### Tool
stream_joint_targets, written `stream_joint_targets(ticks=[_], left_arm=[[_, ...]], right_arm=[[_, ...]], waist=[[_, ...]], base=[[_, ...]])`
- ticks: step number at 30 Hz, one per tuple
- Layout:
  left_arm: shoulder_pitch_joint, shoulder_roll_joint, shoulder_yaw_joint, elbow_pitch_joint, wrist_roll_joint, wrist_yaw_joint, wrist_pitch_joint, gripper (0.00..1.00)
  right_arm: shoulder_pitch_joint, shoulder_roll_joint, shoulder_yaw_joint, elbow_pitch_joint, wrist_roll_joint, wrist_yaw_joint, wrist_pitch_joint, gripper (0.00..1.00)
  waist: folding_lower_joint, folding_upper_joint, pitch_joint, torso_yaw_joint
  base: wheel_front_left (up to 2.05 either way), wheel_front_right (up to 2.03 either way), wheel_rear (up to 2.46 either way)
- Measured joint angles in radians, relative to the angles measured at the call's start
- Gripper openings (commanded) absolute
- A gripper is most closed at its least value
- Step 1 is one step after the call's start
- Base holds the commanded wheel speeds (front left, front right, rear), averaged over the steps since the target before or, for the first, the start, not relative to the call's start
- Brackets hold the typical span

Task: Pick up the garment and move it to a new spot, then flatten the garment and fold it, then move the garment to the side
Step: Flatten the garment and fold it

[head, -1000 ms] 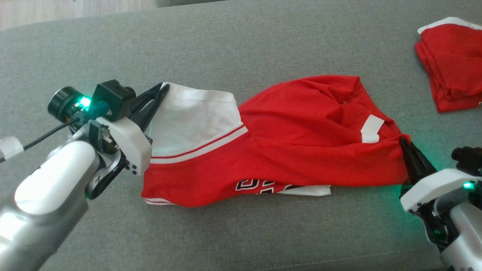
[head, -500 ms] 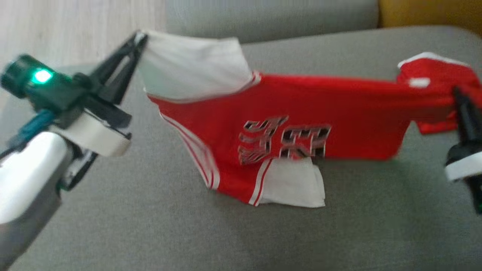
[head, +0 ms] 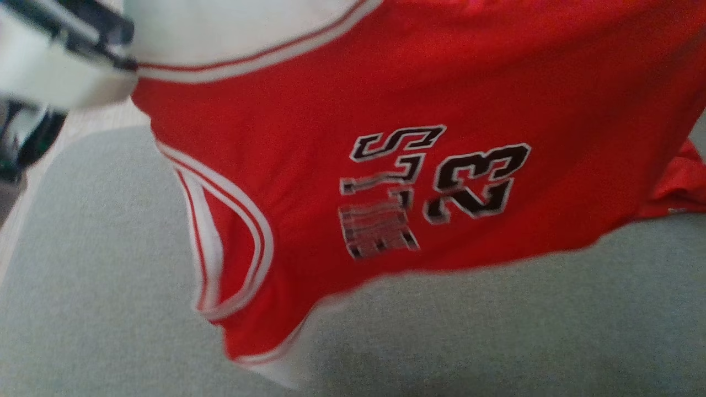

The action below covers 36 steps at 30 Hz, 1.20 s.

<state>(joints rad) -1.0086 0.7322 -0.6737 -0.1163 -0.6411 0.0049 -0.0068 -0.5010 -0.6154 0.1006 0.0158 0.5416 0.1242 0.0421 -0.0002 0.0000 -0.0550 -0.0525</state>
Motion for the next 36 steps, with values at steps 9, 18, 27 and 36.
stream_joint_targets(ticks=[9, 18, 27, 36], left_arm=[[-0.195, -0.156, -0.086, 0.463, 0.092, -0.09, -0.031, 0.0], [-0.447, -0.283, -0.088, 0.721, 0.272, -0.042, -0.249, 0.0], [-0.347, -0.3, -0.01, 0.438, 0.314, -0.1, -0.254, 0.0], [0.233, -0.212, -0.106, 0.224, 0.299, -0.113, -0.254, 0.0]], right_arm=[[-0.295, 0.035, 0.117, 0.327, 0.04, 0.0, 0.032, 0.0], [-0.604, 0.065, 0.198, 0.583, -0.021, 0.0, -0.256, 0.0], [-0.603, 0.002, 0.276, 0.648, -0.037, 0.0, -0.298, 0.0], [-0.203, 0.0, 0.274, 0.639, 0.049, 0.0, -0.297, 0.0]], waist=[[0.0004, 0.0, 0.133, 0.059], [0.0006, -0.0001, 0.305, 0.102], [0.0003, -0.0001, 0.366, 0.166], [0.0002, 0.0, 0.342, 0.195]], base=[[0.0, 0.0, 0.0], [0.0, 0.0, 0.0], [0.0, 0.0, 0.0], [0.0, 0.0, 0.0]])
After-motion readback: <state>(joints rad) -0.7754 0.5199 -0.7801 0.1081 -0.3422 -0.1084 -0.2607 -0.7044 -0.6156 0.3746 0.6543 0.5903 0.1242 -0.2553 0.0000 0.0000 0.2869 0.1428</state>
